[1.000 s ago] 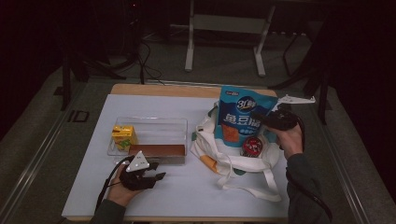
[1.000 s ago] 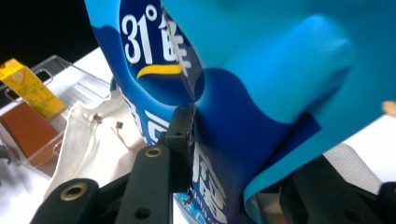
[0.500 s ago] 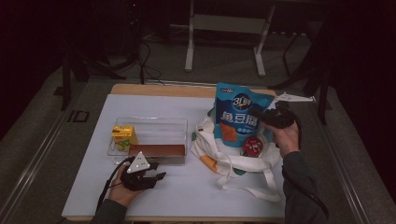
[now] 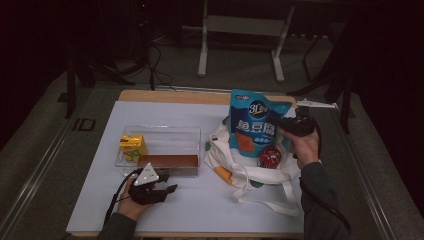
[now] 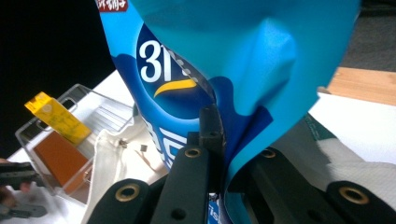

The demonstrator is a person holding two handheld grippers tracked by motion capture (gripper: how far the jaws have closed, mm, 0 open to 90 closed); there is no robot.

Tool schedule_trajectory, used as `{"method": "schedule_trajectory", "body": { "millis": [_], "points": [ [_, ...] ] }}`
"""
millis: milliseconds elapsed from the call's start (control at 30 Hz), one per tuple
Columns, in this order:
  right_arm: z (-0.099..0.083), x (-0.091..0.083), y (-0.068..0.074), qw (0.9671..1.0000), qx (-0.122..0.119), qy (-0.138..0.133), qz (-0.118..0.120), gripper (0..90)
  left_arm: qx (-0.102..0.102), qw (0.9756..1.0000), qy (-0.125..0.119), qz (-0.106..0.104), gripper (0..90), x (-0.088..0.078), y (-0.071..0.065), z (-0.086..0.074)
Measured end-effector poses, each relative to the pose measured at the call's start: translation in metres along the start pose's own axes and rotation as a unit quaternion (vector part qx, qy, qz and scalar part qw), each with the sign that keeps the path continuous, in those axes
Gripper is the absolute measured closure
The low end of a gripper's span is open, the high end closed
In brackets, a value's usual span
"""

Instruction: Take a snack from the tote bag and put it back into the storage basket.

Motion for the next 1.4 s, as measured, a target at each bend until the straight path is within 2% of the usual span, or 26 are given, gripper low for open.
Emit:
{"method": "schedule_trajectory", "body": {
  "millis": [333,1167,1400],
  "points": [
    [0.009,-0.007,0.005,0.9990,0.031,-0.018,0.025,89.7,0.008,1.0000,0.001,0.000,47.5,0.000,-0.002,0.000],
    [0.036,-0.026,0.028,0.9987,0.021,-0.033,0.032,89.7,0.007,1.0000,0.005,0.000,46.0,0.001,-0.002,0.000],
    [0.040,-0.029,0.035,0.9984,0.014,-0.030,0.045,89.7,0.007,1.0000,0.007,-0.001,46.1,0.001,-0.002,0.000]
  ]
}}
Point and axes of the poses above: each handheld gripper's, and its own axes: x roughly forward along the jaws, z roughly out of its top, y roughly to its left, the point moved 3 cm from there along x, roughly forward along the jaws, and after that the axes turned 5 degrees about x, right-handed, at the moved point
